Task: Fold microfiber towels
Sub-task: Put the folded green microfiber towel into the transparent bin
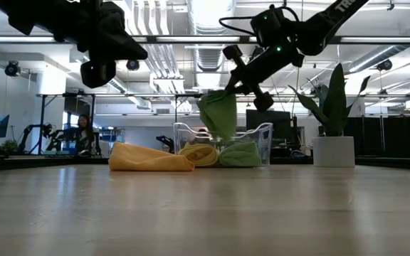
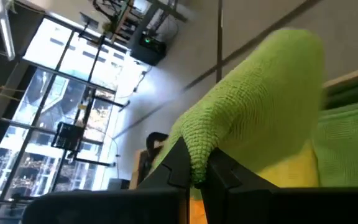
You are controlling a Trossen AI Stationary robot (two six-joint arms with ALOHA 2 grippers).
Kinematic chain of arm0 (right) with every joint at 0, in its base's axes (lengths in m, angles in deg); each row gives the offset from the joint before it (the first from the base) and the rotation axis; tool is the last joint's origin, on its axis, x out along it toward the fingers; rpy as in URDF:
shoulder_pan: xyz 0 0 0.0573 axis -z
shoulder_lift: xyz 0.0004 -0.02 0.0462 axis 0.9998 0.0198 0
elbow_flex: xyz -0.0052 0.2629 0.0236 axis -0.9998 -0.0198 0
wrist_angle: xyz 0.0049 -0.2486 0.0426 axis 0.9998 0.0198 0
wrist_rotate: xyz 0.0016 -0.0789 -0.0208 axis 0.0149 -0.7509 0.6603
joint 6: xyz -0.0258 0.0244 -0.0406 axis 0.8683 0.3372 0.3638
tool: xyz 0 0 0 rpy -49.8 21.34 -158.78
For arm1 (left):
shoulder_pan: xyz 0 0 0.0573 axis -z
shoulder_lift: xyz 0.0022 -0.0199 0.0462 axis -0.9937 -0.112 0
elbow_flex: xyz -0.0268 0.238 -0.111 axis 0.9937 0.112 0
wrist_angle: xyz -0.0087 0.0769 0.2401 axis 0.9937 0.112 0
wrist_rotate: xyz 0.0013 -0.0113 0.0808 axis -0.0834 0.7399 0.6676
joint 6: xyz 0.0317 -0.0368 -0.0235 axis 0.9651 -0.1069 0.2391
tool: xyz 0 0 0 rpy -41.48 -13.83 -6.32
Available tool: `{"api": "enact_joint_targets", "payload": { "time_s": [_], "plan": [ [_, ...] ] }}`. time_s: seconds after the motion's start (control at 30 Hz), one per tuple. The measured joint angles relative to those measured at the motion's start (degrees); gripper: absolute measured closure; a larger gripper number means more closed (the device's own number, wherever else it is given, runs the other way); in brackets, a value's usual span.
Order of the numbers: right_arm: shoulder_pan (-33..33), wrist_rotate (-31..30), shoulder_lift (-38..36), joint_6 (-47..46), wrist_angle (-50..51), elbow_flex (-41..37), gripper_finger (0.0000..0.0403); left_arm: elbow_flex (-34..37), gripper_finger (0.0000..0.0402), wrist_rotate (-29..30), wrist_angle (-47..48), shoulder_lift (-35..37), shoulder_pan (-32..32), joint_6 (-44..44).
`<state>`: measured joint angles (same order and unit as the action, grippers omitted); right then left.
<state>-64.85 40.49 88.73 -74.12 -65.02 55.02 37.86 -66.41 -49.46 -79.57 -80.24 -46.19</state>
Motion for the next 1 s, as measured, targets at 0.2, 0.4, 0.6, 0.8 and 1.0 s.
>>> {"api": "enact_joint_targets", "payload": {
  "time_s": [0.2, 0.4, 0.6, 0.8, 1.0],
  "plan": [
    [-1.5, -0.2, -0.4, -8.5, 12.8, 0.3, 0.0393, 0.0, 0.0402, -0.3, 0.0, 0.0, 0.0, -0.6],
    [-3.5, 2.4, -0.6, -16.1, 23.4, 0.1, 0.0391, 0.0, 0.0402, -0.3, 0.0, 0.0, 0.0, -0.6],
    [-5.1, 4.0, -1.5, -19.1, 29.1, 0.1, 0.039, 0.0, 0.0402, -0.3, 0.0, 0.0, 0.0, -0.6],
    [-5.2, 4.0, -3.7, -18.9, 36.6, 0.0, 0.0387, 0.0, 0.0402, -0.3, -0.1, -0.6, 0.0, -0.5],
    [-5.0, 4.0, -5.0, -16.3, 36.5, 0.1, 0.0327, 0.0, 0.0402, -0.3, -1.0, -2.4, 0.0, -0.5]
  ]
}}
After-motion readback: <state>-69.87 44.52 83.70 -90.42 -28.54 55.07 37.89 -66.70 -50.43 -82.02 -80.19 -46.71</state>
